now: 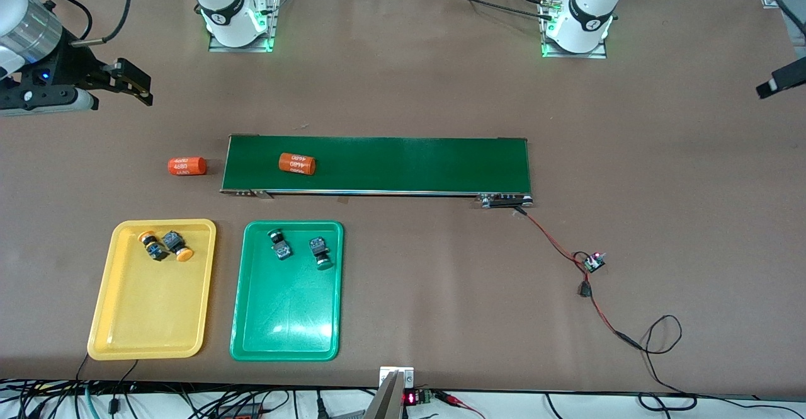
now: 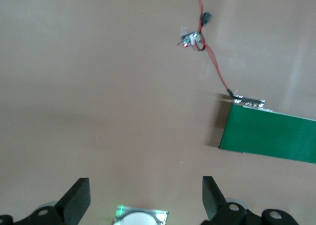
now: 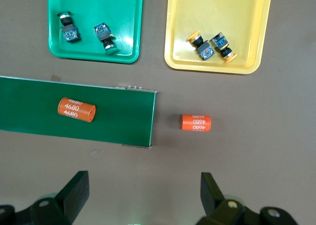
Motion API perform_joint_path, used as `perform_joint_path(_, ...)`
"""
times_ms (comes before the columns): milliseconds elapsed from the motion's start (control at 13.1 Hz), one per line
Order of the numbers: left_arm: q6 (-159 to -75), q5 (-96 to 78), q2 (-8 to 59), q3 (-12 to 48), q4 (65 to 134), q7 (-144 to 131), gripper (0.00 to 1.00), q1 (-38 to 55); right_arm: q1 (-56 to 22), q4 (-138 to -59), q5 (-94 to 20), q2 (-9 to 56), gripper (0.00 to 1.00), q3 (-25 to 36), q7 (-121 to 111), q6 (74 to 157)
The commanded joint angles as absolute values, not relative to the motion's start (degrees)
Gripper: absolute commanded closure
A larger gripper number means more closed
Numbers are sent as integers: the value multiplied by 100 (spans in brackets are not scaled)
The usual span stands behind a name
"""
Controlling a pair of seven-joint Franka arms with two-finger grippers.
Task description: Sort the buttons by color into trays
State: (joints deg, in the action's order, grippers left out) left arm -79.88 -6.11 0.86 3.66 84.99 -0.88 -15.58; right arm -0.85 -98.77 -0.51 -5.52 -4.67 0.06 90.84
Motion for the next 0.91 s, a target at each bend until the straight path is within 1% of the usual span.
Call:
perform_joint_path(0, -8268, -650, 210, 439, 8314, -53, 0, -1538, -193, -9554, -88, -396, 0, -378, -88, 8781)
perform_joint_path(152, -8358, -555, 281, 658, 8341, -9, 0, -1529, -193, -9554, -79, -413, 0, -387, -96, 8754)
perform_joint_path(304, -8271, -151, 255, 1236, 8358, -26, 0, -1547, -185, -9536, -70, -431, 0, -369, -97, 8641)
perform_joint_path(380, -8149, -149, 229, 1300, 8341, -96, 0, -1556, -185, -9527, -70, -457, 0, -369, -97, 8622)
perform_joint_path(532, -8173, -281, 193, 1266, 8288, -88, 0, -1617, -176, -9527, -36, -501, 0, -369, -149, 8517)
perform_joint_path(685, -8506, -326, 263, 1248, 8349, -79, 0, -1635, -193, -9536, 254, -440, 0, -378, -150, 8464)
perform_joint_path(837, -8752, -282, 535, 1239, 8315, -18, 0, -1687, -158, -9545, 264, -396, 0, -378, -158, 8481)
